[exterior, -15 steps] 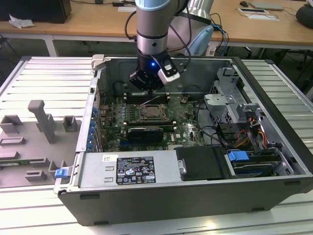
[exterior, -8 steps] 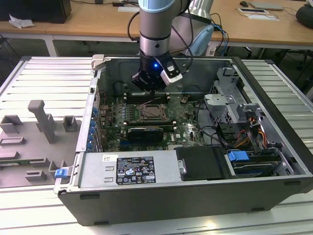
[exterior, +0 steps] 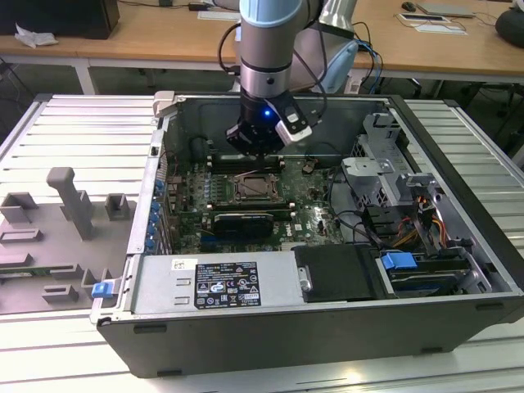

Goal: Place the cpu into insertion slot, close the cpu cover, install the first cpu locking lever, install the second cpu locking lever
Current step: 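Install the first cpu locking lever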

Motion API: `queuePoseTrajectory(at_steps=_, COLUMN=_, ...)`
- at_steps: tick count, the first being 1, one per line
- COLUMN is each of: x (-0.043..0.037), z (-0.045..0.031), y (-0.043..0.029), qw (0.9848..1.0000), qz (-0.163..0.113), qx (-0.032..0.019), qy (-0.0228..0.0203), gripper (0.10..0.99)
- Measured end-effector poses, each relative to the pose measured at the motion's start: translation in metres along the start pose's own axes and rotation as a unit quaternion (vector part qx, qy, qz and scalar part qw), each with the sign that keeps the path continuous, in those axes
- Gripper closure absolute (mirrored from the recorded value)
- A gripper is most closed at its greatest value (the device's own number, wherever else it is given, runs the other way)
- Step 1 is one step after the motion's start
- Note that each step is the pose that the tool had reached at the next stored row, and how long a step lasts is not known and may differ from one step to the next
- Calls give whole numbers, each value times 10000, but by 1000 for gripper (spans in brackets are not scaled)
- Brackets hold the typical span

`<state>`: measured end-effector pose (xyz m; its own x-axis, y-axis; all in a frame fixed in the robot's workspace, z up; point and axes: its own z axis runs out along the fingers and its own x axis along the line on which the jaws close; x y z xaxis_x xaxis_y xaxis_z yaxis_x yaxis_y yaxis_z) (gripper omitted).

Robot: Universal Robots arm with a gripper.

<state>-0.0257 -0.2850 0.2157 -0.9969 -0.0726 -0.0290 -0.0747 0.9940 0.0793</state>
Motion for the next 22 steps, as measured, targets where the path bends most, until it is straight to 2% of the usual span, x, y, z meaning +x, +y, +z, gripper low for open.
queuePoseTrajectory(at_steps=8, x=-74, z=66, y=-8, qw=9999, qz=110, qx=3, qy=-9, gripper=980)
queuePoseTrajectory(at_steps=16, x=-76, z=105, y=-12, qw=9999, qz=130, qx=6, qy=-10, gripper=980)
queuePoseTrajectory(at_steps=18, x=-77, z=110, y=-12, qw=9999, qz=129, qx=25, qy=-9, gripper=980)
queuePoseTrajectory(at_steps=20, x=-76, z=121, y=-13, qw=9999, qz=128, qx=67, qy=-6, gripper=980)
queuePoseTrajectory(at_steps=22, x=-76, z=131, y=-13, qw=9999, qz=128, qx=76, qy=-6, gripper=980)
